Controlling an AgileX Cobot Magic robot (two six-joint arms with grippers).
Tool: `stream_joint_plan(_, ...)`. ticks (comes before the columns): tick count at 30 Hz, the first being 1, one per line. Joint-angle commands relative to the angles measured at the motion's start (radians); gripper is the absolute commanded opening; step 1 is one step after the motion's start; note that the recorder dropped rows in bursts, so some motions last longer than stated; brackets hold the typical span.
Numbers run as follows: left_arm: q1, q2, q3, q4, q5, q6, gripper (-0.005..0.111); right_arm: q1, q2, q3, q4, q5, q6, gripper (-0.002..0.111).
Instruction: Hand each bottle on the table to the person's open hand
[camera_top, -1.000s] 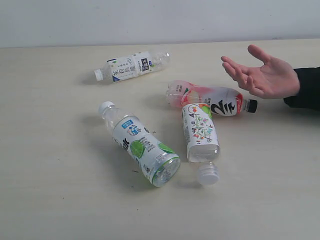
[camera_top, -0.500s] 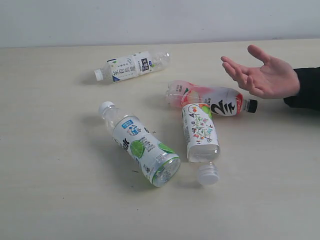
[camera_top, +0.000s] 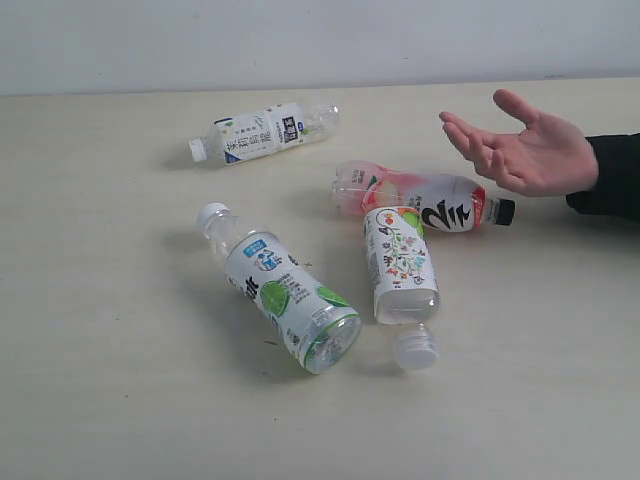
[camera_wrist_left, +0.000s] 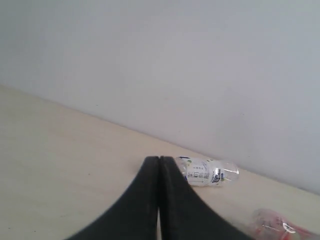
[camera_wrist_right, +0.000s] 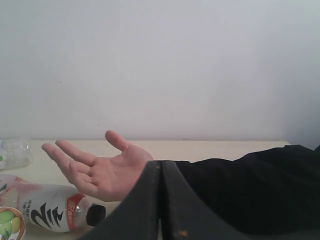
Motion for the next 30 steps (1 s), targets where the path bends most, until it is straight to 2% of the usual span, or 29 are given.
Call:
stream_joint_plan(1,0.001,-0.007,0.0,-0.011,-0.066,-0.044,0.0,-0.005,-0.005,0.004,-0.001,-0.003,-0.002,0.0)
stream_joint_plan(4,0.001,-0.007,0.0,-0.011,-0.14,-0.065,0.0,-0.005,-0.005,0.004,-0.001,-0.003,-0.002,0.0)
stream_joint_plan(6,0.001,-0.007,0.0,-0.011,-0.236,-0.101,0.0,-0.005,-0.005,0.004,-0.001,-0.003,-0.002,0.0)
stream_joint_plan(10,0.003,0.027,0.0,-0.033,-0.595,-0.182,0.0,-0.005,-0.005,0.004,-0.003,-0.003,-0.002,0.0)
stream_joint_plan(11,0.003,0.064,-0.017,-0.045,-0.625,-0.191,0.0,-0.005,-0.005,0.004,-0.003,-0.003,-0.002,0.0)
stream_joint_plan(15,0.003,0.249,-0.192,0.012,-0.543,-0.175,0.0,-0.005,-0.005,0.004,-0.003,-0.003,-0.002,0.0)
stream_joint_plan(18,0.003,0.411,-0.355,0.276,-0.417,-0.245,0.0,-0.005,-0.005,0.004,-0.003,-0.003,-0.002,0.0)
stream_joint_plan(21,0.003,0.558,-0.511,0.585,-0.308,-0.466,0.0,-0.005,-0.005,0.004,-0.005,-0.003,-0.002,0.0)
stream_joint_plan(24,0.003,0.695,-0.642,0.848,-0.242,-0.582,0.0,-0.005,-0.005,0.004,-0.005,-0.003,-0.002,0.0)
stream_joint_plan(28,0.003,0.831,-0.761,1.06,-0.184,-0.57,0.0,-0.005,-0.005,0.004,-0.005,-0.003,-0.002,0.0)
stream_joint_plan(30,0.003,0.899,-0.803,1.22,-0.191,-0.522,0.0,-0.005,-0.005,0.004,-0.005,-0.003,-0.002,0.0)
